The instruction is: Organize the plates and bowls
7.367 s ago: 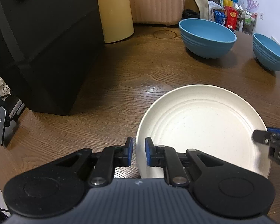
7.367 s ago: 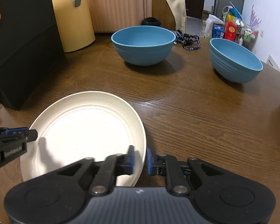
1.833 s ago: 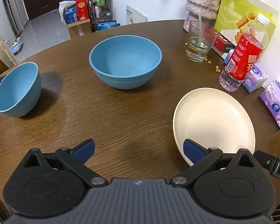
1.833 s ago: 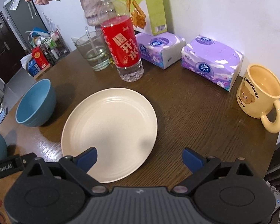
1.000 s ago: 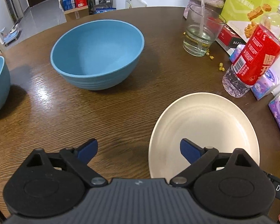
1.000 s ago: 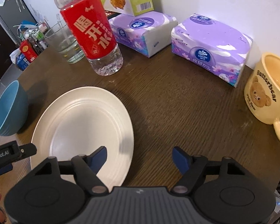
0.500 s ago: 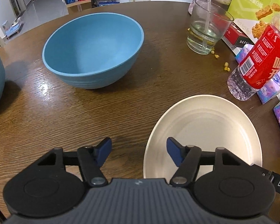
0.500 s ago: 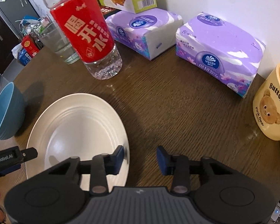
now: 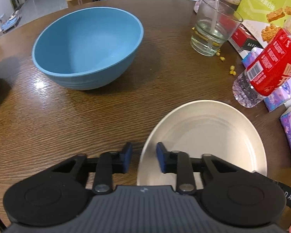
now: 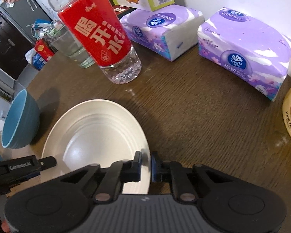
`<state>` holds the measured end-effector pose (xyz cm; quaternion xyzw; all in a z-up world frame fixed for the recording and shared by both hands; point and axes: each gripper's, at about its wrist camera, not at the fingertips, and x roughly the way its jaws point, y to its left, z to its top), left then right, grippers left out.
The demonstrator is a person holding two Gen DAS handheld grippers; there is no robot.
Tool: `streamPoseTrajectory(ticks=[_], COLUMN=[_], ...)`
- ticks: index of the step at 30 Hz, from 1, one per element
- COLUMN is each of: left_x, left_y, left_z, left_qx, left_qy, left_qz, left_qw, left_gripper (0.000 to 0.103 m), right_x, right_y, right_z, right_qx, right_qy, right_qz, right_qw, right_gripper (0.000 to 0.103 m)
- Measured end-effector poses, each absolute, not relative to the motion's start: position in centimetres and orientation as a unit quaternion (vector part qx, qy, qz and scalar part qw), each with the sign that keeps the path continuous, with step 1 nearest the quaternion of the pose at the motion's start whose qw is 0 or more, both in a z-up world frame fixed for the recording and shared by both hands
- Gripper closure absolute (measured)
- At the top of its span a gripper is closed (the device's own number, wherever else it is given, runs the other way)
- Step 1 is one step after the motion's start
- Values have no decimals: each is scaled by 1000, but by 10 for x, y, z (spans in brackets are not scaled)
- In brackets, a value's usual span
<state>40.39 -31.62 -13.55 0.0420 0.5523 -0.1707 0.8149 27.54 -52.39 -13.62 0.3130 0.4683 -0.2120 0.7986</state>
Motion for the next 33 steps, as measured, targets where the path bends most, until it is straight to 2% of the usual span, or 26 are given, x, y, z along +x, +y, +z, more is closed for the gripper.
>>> streamPoseTrajectory(ticks=[1,7,33], left_x=[403,402,387], left_y=[-317,-317,-298], left_z=[-136,-136,-122], left_qx=[41,38,25], left_qy=[552,549,534], left_qz=[-174,-176,-173], left_qw=[814,816,828], left_gripper=[85,86,86], right_x=[276,276,266], right_y=[-524,-525,-506], right_z=[-137,-138,-124], right_qx=[315,317,310], right_qy=[467,464,436], right_qz=[-211,-214,-220], right_qw=[799,799,816], right_gripper=[94,94,96])
